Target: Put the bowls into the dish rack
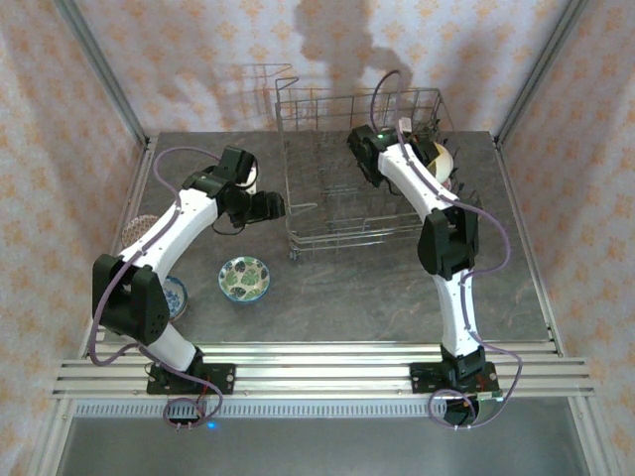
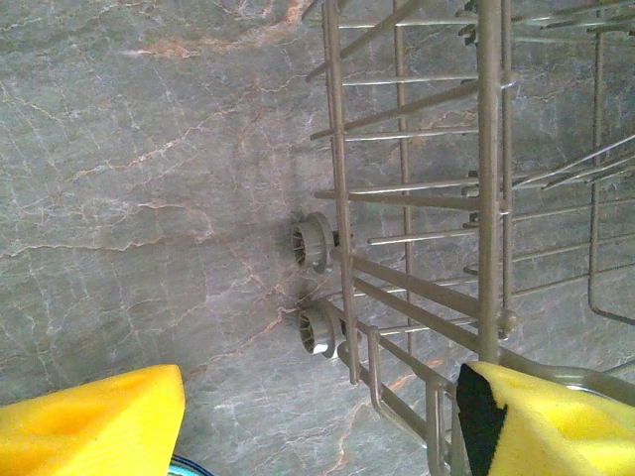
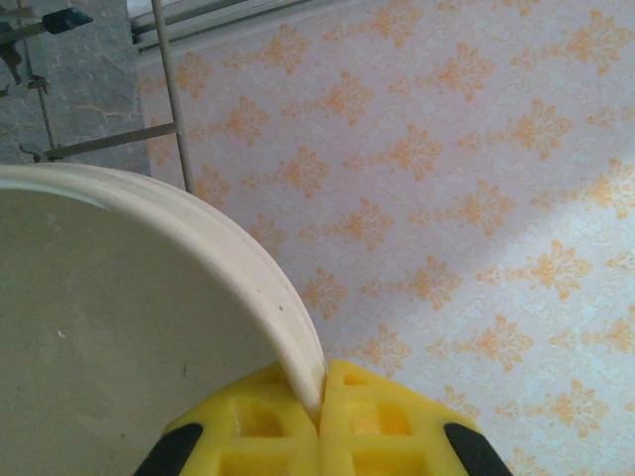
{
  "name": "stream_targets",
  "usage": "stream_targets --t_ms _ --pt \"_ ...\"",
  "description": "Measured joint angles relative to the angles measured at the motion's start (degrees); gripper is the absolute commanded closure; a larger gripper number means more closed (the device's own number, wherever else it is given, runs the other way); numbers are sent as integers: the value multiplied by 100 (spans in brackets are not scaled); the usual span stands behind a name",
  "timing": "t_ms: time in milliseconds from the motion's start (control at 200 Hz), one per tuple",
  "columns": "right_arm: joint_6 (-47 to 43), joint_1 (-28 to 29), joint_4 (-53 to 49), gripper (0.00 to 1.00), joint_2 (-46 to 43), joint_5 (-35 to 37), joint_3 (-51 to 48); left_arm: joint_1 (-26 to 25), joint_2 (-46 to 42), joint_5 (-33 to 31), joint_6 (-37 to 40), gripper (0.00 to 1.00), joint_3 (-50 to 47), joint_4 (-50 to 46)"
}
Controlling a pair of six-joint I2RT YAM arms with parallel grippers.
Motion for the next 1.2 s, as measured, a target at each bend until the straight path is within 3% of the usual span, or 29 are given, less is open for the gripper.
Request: stream_targets --t_ms 355,706,1201 --pt "356 122 -553 100 46 192 186 26 0 37 57 26 0 -2" --pt "562 444 -874 100 472 219 516 26 0 144 57 27 -79 0" --pt "925 457 -1298 100 1073 140 1091 26 0 289 55 28 -168 2"
